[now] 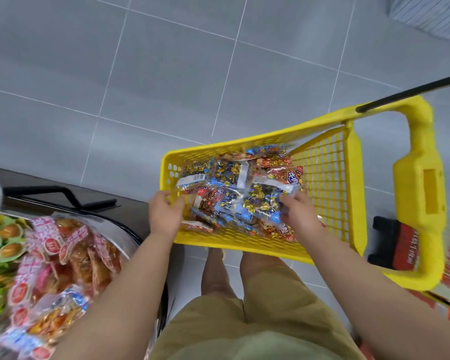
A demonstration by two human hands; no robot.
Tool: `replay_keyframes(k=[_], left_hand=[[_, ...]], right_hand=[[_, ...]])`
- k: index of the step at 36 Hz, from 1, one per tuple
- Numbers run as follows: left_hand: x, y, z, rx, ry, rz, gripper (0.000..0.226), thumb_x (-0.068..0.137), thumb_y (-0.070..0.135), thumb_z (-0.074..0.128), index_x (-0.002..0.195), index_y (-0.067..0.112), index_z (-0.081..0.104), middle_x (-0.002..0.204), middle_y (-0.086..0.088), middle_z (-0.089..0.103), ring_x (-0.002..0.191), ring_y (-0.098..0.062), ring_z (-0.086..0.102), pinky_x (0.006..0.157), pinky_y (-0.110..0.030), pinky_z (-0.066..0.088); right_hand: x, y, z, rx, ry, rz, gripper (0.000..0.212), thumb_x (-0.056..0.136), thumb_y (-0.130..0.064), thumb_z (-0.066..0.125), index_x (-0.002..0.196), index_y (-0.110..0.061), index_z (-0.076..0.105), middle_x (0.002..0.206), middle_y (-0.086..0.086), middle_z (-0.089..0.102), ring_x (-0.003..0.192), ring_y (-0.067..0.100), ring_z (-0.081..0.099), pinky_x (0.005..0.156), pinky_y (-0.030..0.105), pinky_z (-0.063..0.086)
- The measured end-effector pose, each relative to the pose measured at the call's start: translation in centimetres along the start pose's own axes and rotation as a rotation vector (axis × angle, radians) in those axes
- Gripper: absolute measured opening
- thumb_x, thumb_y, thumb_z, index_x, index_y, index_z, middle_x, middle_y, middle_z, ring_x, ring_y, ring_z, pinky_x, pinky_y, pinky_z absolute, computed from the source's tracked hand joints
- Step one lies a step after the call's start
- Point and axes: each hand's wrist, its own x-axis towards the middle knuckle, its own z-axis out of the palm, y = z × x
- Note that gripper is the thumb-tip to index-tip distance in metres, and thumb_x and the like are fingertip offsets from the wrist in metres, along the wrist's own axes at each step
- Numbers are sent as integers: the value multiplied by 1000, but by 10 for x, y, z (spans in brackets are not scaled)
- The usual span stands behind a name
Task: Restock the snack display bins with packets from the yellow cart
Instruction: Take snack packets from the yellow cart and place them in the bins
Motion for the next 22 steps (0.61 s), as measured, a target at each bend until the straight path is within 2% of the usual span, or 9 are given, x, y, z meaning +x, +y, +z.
replay_keyframes(k=[4, 7, 8, 9, 10, 11, 12, 17, 22], left_hand=[[-26, 32, -1, -387, -601, -229, 34, 96, 44, 49, 109, 14, 57, 101, -13, 68, 82, -23, 68, 60, -30, 54], [-31, 36, -4, -563, -797, -246, 37, 83, 42, 58, 110, 16, 58, 87, -5, 75, 74, -19, 72, 57, -30, 56], [-30, 34, -4, -607, -803, -238, 42, 78, 37, 63, 114, 16, 58, 91, -5, 75, 77, -20, 72, 59, -32, 58], [-29, 30, -5, -639, -790, -231, 44, 77, 29, 67, 118, 15, 57, 97, -6, 74, 82, -22, 72, 63, -35, 59], [-27, 27, -6, -656, -759, -224, 44, 79, 20, 68, 121, 14, 56, 100, -7, 73, 84, -22, 72, 64, -37, 59], [-25, 24, -7, -677, -718, -223, 40, 82, 13, 67, 121, 13, 55, 98, -6, 74, 82, -21, 72, 61, -36, 59], [-23, 20, -8, -706, -672, -229, 35, 85, 8, 65, 119, 13, 55, 95, -6, 74, 79, -20, 73, 58, -34, 58], [-14, -1, -13, -755, -520, -240, 25, 89, -3, 57, 110, 10, 61, 88, -8, 75, 76, -21, 72, 62, -36, 61], [-13, -17, -18, -746, -505, -290, 25, 94, 1, 51, 118, 7, 59, 103, -15, 70, 79, -24, 71, 65, -37, 61]], right_hand=[[-12, -2, 15, -36, -335, 21, 20, 94, -10, 52, 78, -18, 45, 51, -8, 39, 41, 4, 35, 37, 17, 28], [-17, -7, 40, -144, -441, 56, 8, 93, -14, 57, 88, -9, 53, 61, -4, 43, 53, 6, 46, 50, 18, 48], [-11, -4, 47, -171, -454, 74, 38, 92, -17, 58, 106, 7, 33, 66, -1, 45, 63, 10, 48, 62, 22, 53], [-13, -9, 54, -180, -476, 92, 38, 92, -20, 59, 92, -27, 22, 69, 2, 46, 67, 13, 48, 66, 23, 53], [-7, -9, 60, -174, -493, 94, 43, 91, -25, 60, 114, 1, 34, 69, 1, 48, 67, 13, 49, 65, 22, 52], [-8, -14, 66, -146, -518, 105, 20, 91, -30, 60, 96, -10, 59, 69, -1, 52, 65, 11, 53, 63, 21, 53], [-1, -14, 71, -123, -491, 87, 22, 91, -34, 59, 98, -14, 61, 73, -3, 57, 68, 10, 58, 67, 23, 54], [48, -18, 85, -471, -2, -142, 40, 90, -33, 60, 121, -9, 54, 106, 5, 62, 70, 12, 56, 67, 29, 46], [77, -20, 97, -602, -57, 35, 69, 86, -42, 62, 138, -5, 37, 116, 11, 57, 97, 26, 55, 76, 28, 38]])
